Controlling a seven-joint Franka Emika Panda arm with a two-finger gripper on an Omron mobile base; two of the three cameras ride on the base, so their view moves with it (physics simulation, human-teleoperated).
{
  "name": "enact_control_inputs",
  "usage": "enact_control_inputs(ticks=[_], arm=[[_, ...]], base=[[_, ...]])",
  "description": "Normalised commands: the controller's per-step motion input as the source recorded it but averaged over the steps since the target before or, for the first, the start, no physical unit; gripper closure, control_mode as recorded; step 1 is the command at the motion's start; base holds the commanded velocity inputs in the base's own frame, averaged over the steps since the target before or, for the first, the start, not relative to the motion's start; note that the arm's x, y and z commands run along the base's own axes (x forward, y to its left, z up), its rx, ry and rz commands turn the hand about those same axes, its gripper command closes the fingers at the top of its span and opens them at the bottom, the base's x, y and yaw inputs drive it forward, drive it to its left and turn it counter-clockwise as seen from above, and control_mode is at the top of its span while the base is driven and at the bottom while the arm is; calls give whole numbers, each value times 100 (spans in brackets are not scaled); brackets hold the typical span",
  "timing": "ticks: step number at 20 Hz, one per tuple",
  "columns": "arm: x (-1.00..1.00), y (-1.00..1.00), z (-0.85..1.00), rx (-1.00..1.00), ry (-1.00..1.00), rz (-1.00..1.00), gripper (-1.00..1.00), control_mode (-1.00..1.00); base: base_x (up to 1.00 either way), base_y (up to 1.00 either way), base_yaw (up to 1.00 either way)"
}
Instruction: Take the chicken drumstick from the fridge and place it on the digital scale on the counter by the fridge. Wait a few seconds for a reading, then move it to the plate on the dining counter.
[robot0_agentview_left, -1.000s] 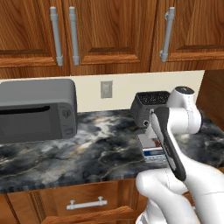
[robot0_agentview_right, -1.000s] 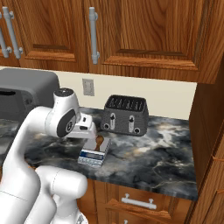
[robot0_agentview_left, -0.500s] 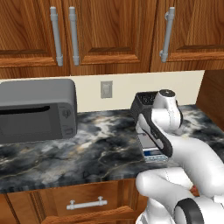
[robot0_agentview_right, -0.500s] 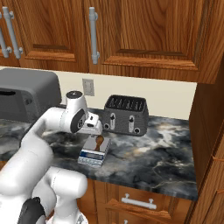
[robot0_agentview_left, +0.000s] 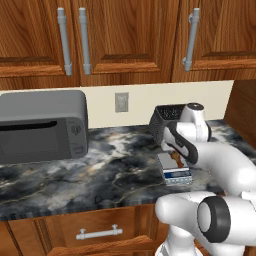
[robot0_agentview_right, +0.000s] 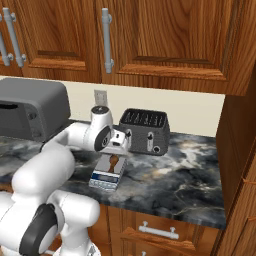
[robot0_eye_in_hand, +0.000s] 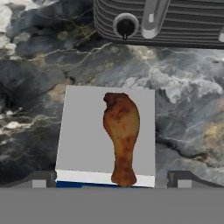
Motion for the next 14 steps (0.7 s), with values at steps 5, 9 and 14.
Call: enact_control_inputs(ticks=[5, 9, 14], arm=[[12, -14, -9, 0, 0, 0, -100, -100], [6, 0, -14, 0, 0, 0, -100, -100], [12, 2, -20, 0, 0, 0, -100, -100]], base=[[0, 0, 0], [0, 0, 0], [0, 0, 0]])
